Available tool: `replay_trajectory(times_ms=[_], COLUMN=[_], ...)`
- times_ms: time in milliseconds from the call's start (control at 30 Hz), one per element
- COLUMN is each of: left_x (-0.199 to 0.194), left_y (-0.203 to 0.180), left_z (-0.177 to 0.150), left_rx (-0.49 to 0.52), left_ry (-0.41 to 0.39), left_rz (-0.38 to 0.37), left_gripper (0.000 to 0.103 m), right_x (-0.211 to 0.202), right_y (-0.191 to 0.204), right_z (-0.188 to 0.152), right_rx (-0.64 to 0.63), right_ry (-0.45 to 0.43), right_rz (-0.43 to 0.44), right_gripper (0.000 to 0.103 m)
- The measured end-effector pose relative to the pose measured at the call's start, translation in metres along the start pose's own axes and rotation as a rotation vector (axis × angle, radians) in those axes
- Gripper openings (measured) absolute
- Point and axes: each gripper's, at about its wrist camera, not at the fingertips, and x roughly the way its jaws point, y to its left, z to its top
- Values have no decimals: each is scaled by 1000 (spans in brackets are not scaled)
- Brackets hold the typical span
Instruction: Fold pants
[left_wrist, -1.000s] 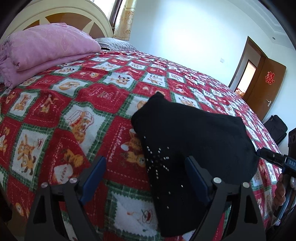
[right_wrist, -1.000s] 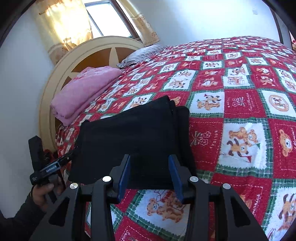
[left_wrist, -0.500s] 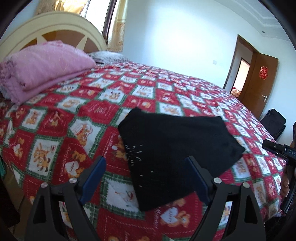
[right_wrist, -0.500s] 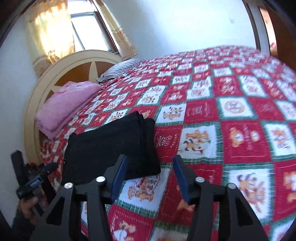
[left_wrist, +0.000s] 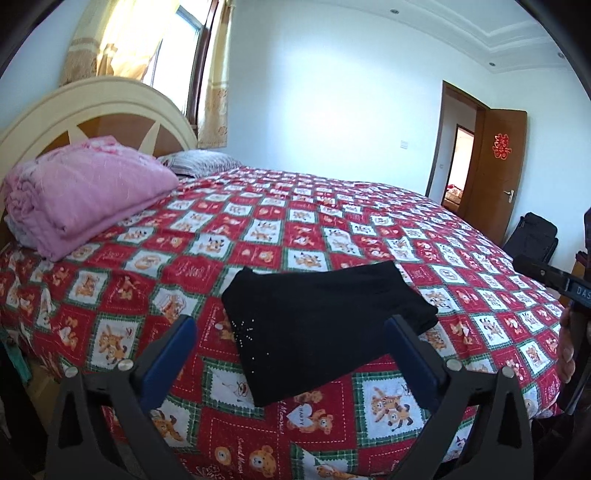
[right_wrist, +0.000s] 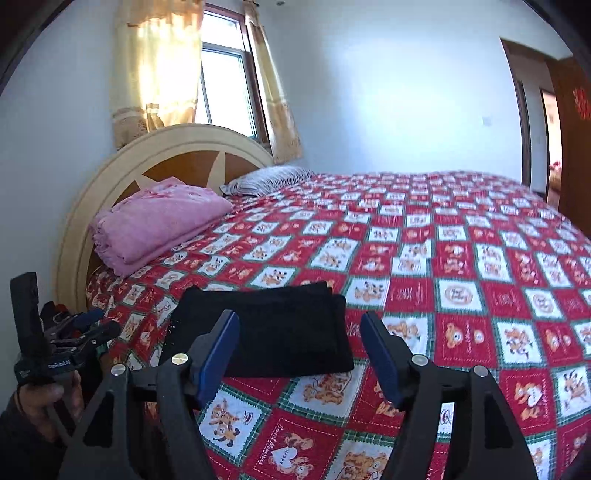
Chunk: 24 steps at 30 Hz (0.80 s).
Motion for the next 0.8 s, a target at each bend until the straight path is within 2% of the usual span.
replay_trajectory(times_ms=[267,800], left_x=[-7,-7], left_y=[-5,-6], left_z=[0,-3], left_rx=[24,34], left_ry=[-23,-17], left_rz=[12,20], left_gripper=[103,103], right_x=[-2,-5], right_y=[6,8], right_z=[-3,-2], right_rx=[-18,-24], right_ry=[-7,-11], right_rz=[-8,-6], right_gripper=[70,70])
